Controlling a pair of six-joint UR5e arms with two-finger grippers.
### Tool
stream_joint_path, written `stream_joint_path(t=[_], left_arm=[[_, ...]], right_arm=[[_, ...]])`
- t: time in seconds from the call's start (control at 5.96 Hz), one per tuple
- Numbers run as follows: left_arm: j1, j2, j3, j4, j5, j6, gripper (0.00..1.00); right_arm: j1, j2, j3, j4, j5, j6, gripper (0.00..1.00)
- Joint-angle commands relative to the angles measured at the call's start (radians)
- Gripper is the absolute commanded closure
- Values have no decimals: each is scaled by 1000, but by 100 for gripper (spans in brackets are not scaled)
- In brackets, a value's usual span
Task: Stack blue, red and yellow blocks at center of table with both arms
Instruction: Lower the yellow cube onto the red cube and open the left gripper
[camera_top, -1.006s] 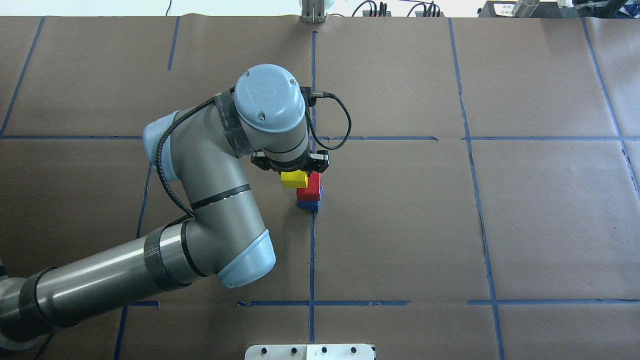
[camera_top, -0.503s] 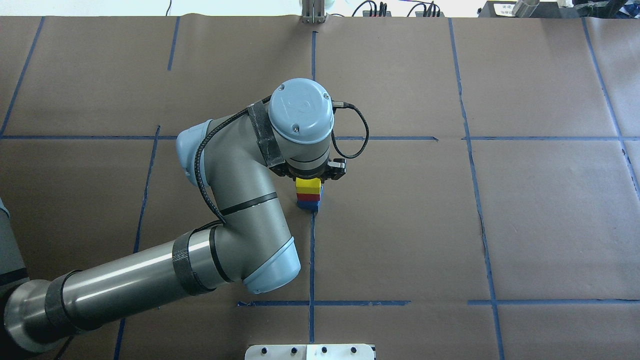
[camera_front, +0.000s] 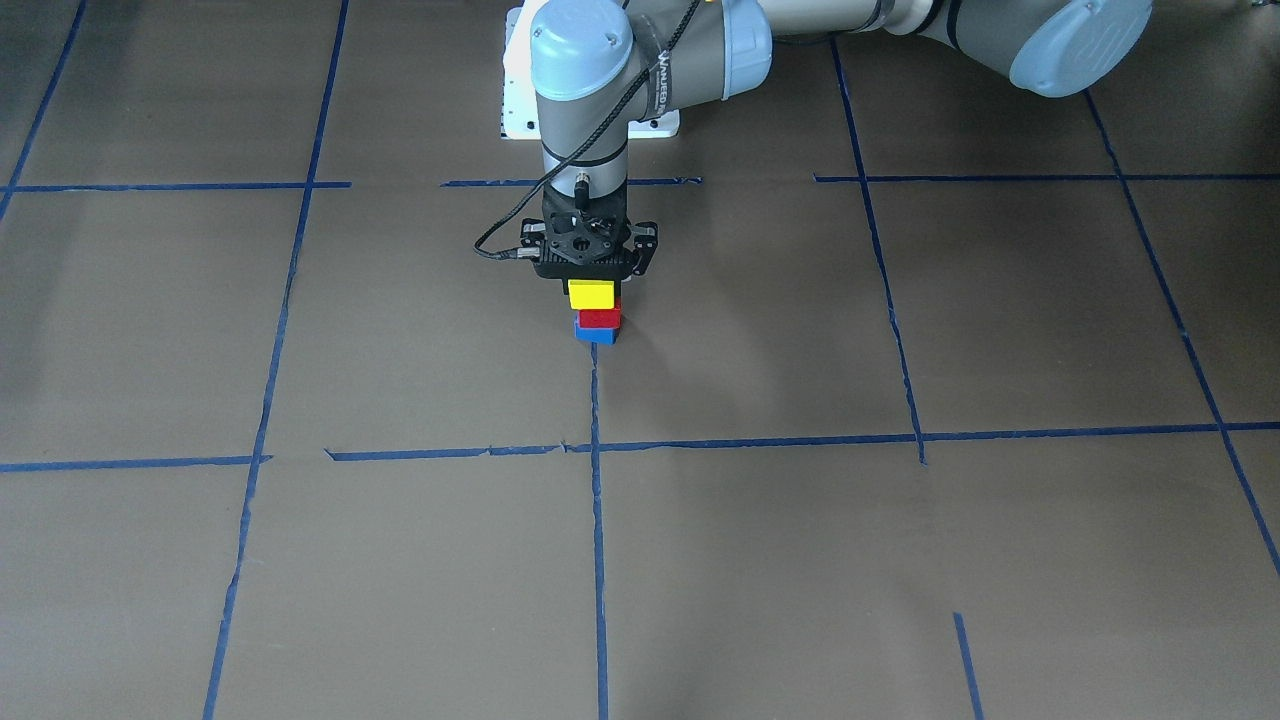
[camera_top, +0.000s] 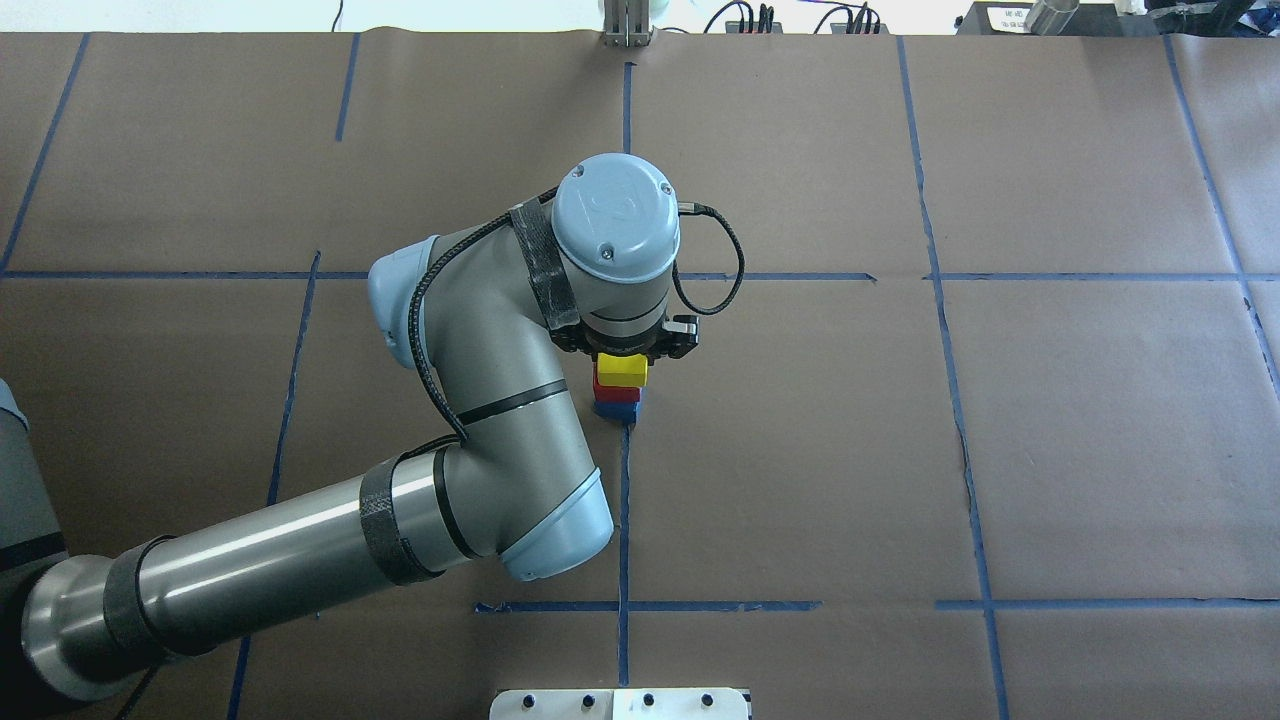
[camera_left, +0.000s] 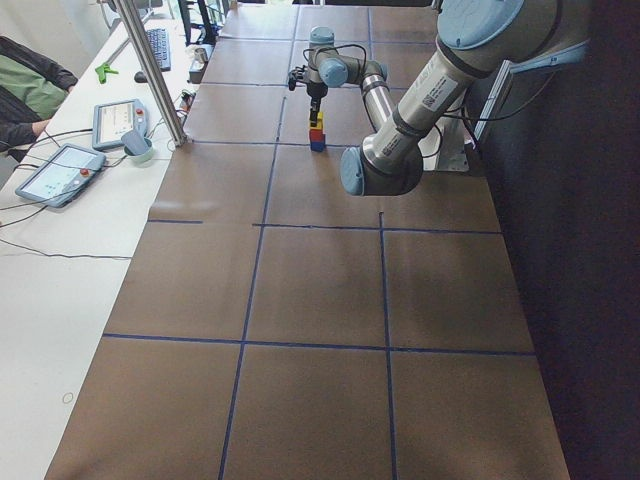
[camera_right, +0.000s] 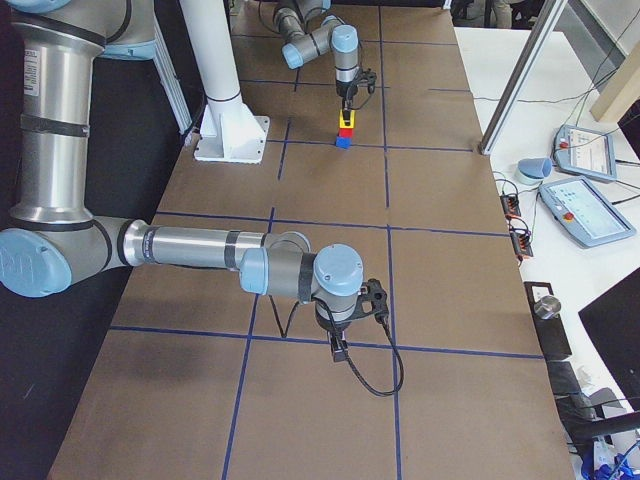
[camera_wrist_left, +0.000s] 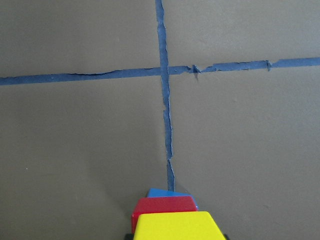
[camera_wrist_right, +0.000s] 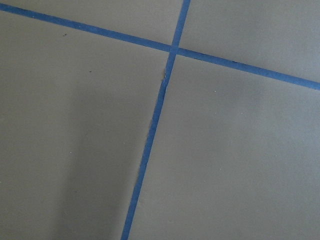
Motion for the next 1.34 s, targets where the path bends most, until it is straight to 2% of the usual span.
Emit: stream_joint_path(t=[0.0,0.5,0.67,0.84,1.17], left_arm=[[-2,2,-8,7,-2,1,95],[-6,7,-7,7,-2,1,94],[-6,7,-7,7,-3,1,67],[-6,7,-7,7,-2,1,33],[-5,8,-8,6,0,1,5]], right_arm=[[0,0,0,0,0,0,0],[0,0,0,0,0,0,0],[0,0,0,0,0,0,0],[0,0,0,0,0,0,0],[0,0,0,0,0,0,0]])
